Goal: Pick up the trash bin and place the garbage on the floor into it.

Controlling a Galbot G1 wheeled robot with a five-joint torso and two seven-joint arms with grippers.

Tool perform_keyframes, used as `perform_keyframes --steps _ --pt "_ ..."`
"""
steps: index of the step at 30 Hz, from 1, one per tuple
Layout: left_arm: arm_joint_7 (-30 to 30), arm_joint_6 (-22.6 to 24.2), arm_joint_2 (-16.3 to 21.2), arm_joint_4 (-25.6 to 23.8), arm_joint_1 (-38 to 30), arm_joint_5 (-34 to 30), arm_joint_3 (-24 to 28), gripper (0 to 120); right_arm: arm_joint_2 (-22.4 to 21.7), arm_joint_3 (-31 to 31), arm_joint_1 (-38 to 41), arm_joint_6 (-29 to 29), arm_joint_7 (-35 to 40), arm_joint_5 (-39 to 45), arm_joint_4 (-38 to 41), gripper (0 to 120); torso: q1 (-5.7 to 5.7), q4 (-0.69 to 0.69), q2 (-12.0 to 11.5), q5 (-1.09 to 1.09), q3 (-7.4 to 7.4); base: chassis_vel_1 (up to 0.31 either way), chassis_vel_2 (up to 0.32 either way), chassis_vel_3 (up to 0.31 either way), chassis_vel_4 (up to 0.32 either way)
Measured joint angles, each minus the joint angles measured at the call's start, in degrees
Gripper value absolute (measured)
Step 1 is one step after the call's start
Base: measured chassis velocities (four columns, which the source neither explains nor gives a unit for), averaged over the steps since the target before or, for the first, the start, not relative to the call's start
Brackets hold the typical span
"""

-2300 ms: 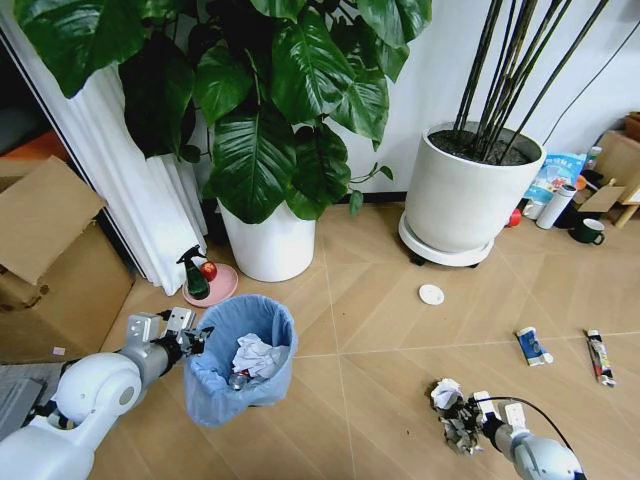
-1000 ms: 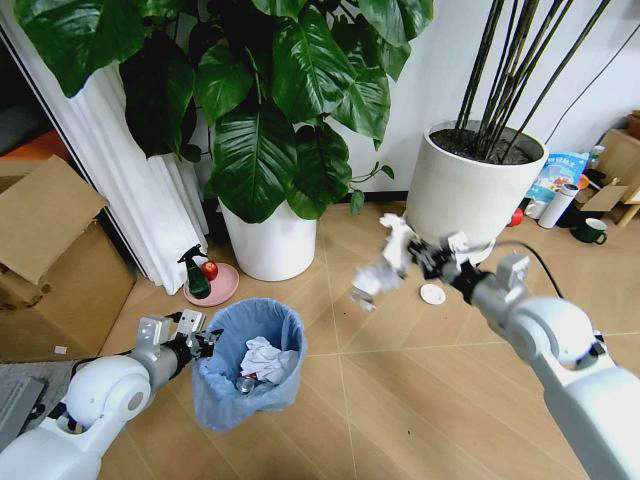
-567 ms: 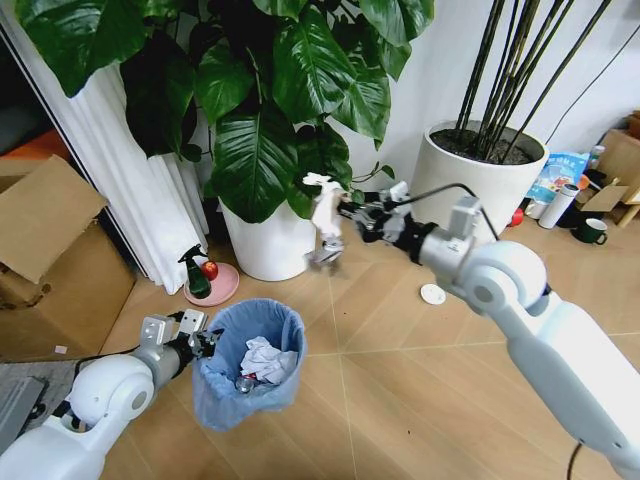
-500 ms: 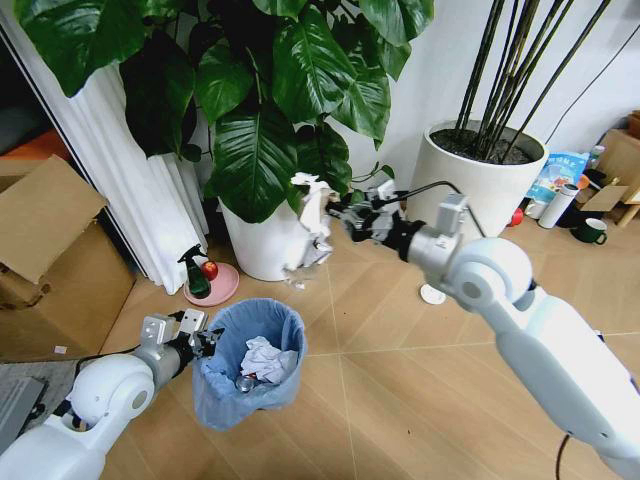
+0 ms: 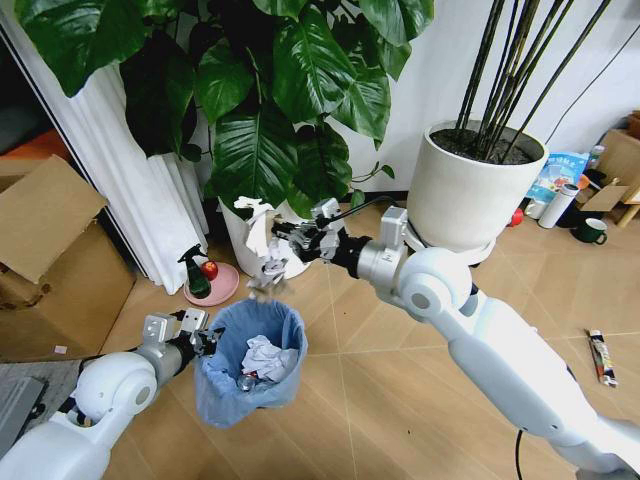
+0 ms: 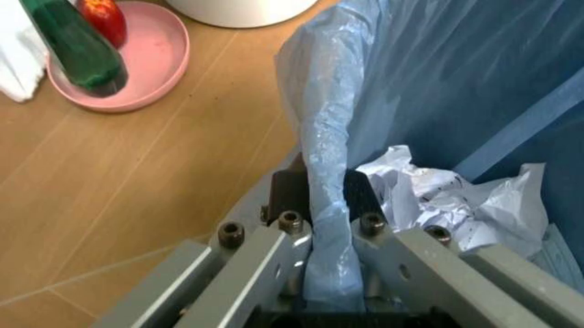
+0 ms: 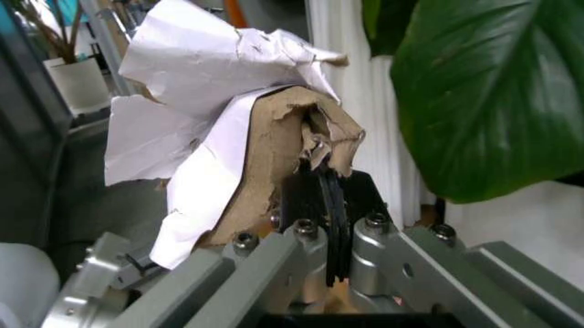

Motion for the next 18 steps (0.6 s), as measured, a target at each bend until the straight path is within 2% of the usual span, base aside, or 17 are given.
perform_keyframes --steps 11,16,18 --pt "0.09 0.00 -0.55 1.35 -0.98 0.07 0.23 0 -0.21 -2.79 -1.80 -0.37 -2.03 -0.86 0.80 0 0.00 0.00 0.00 0.01 0.00 0.000 0.000 0.000 0.000" --pt "0.12 0.00 -0.69 1.61 -1.34 -0.11 0.19 0 -2.66 -3.80 -5.20 0.11 -3.14 -5.47 0.36 0 0.00 -0.01 0.00 0.01 0.00 0.000 0.000 0.000 0.000" --pt "0.18 0.00 -0.63 1.66 -1.36 -0.14 0.22 0 -3.42 -3.67 -6.73 0.04 -3.74 -6.88 0.33 7 0.00 -0.01 0.00 0.01 0.00 0.000 0.000 0.000 0.000"
